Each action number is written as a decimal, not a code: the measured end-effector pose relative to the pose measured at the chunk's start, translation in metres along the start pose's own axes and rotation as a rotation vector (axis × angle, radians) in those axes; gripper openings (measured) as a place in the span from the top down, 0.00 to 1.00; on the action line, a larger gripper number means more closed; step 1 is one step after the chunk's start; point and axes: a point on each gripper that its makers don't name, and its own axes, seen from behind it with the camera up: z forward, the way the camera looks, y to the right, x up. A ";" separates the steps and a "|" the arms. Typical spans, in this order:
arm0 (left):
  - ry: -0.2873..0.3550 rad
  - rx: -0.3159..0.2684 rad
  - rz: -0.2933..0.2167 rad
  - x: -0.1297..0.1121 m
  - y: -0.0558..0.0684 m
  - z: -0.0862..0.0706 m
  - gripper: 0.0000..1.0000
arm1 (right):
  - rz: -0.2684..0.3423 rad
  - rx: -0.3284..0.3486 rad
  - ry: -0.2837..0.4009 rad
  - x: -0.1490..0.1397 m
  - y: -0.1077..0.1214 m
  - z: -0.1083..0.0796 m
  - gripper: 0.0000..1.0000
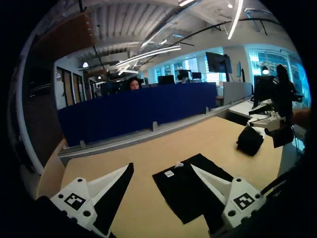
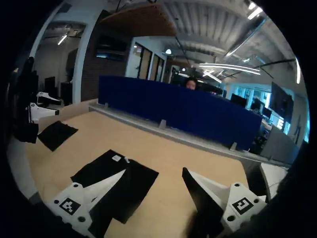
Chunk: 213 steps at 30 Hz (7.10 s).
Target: Fold towel
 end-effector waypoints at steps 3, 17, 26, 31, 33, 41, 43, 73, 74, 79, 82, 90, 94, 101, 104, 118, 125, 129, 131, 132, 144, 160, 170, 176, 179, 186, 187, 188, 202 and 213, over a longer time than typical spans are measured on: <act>-0.022 -0.029 0.027 -0.006 0.007 0.003 0.04 | -0.013 0.017 -0.027 -0.007 -0.004 0.000 0.00; -0.091 -0.075 0.060 -0.049 0.022 0.017 0.04 | -0.037 0.053 -0.088 -0.045 -0.020 0.015 0.00; -0.156 -0.095 0.074 -0.094 0.034 0.027 0.04 | -0.035 0.077 -0.123 -0.081 -0.033 0.028 0.00; -0.185 -0.098 0.079 -0.116 0.038 0.033 0.04 | -0.041 0.088 -0.153 -0.104 -0.041 0.033 0.00; -0.198 -0.101 0.081 -0.125 0.041 0.036 0.04 | -0.041 0.093 -0.170 -0.114 -0.043 0.035 0.00; -0.273 -0.143 0.067 -0.163 0.059 0.040 0.04 | -0.037 0.135 -0.252 -0.153 -0.057 0.039 0.00; -0.294 -0.152 0.059 -0.173 0.063 0.040 0.04 | -0.039 0.147 -0.270 -0.162 -0.061 0.040 0.00; -0.481 -0.229 0.045 -0.270 0.091 0.060 0.04 | 0.002 0.225 -0.421 -0.255 -0.095 0.051 0.04; -0.485 -0.229 0.047 -0.271 0.091 0.060 0.04 | 0.004 0.224 -0.422 -0.256 -0.095 0.051 0.04; -0.507 -0.224 0.054 -0.278 0.089 0.060 0.05 | 0.007 0.234 -0.428 -0.260 -0.097 0.052 0.06; -0.517 -0.227 0.049 -0.280 0.091 0.057 0.06 | 0.009 0.238 -0.423 -0.261 -0.098 0.054 0.07; -0.528 -0.232 0.029 -0.282 0.095 0.056 0.19 | -0.006 0.243 -0.409 -0.260 -0.101 0.055 0.11; -0.526 -0.237 0.032 -0.281 0.096 0.055 0.26 | -0.004 0.255 -0.406 -0.260 -0.104 0.056 0.16; -0.529 -0.229 0.027 -0.281 0.094 0.055 0.44 | 0.012 0.255 -0.397 -0.257 -0.103 0.056 0.19; -0.532 -0.226 0.026 -0.281 0.092 0.054 0.53 | 0.007 0.253 -0.396 -0.257 -0.102 0.055 0.19; -0.537 -0.213 0.039 -0.282 0.093 0.055 0.81 | 0.002 0.258 -0.394 -0.256 -0.104 0.055 0.23; -0.535 -0.209 0.045 -0.283 0.094 0.055 0.84 | -0.001 0.271 -0.408 -0.260 -0.107 0.055 0.31; -0.536 -0.209 0.038 -0.283 0.094 0.055 0.84 | 0.000 0.270 -0.417 -0.263 -0.108 0.055 0.33; -0.536 -0.210 0.038 -0.283 0.094 0.056 0.84 | -0.001 0.271 -0.422 -0.265 -0.108 0.055 0.37; -0.537 -0.211 0.038 -0.283 0.094 0.056 0.84 | -0.001 0.271 -0.424 -0.266 -0.108 0.055 0.39; -0.537 -0.210 0.037 -0.282 0.093 0.056 0.84 | 0.012 0.287 -0.451 -0.270 -0.109 0.053 0.78; -0.538 -0.188 -0.031 -0.274 0.094 0.052 0.89 | 0.040 0.290 -0.426 -0.252 -0.110 0.052 0.85; -0.519 -0.168 -0.067 -0.253 0.091 0.040 0.89 | 0.035 0.292 -0.404 -0.234 -0.108 0.046 0.85; -0.503 -0.158 -0.085 -0.236 0.092 0.029 0.89 | 0.030 0.291 -0.396 -0.224 -0.106 0.037 0.85; -0.498 -0.155 -0.092 -0.228 0.094 0.024 0.89 | 0.030 0.291 -0.392 -0.218 -0.105 0.031 0.85; -0.492 -0.150 -0.112 -0.209 0.098 0.007 0.89 | 0.039 0.293 -0.382 -0.201 -0.103 0.017 0.85; -0.493 -0.150 -0.116 -0.207 0.099 0.005 0.89 | 0.039 0.293 -0.381 -0.198 -0.103 0.014 0.85; -0.493 -0.150 -0.120 -0.205 0.100 0.002 0.89 | 0.040 0.294 -0.380 -0.196 -0.103 0.012 0.85; -0.496 -0.152 -0.158 -0.178 0.110 -0.035 0.89 | 0.023 0.324 -0.396 -0.171 -0.106 -0.031 0.85; -0.508 -0.151 -0.178 -0.177 0.115 -0.049 0.89 | 0.046 0.337 -0.422 -0.177 -0.111 -0.044 0.85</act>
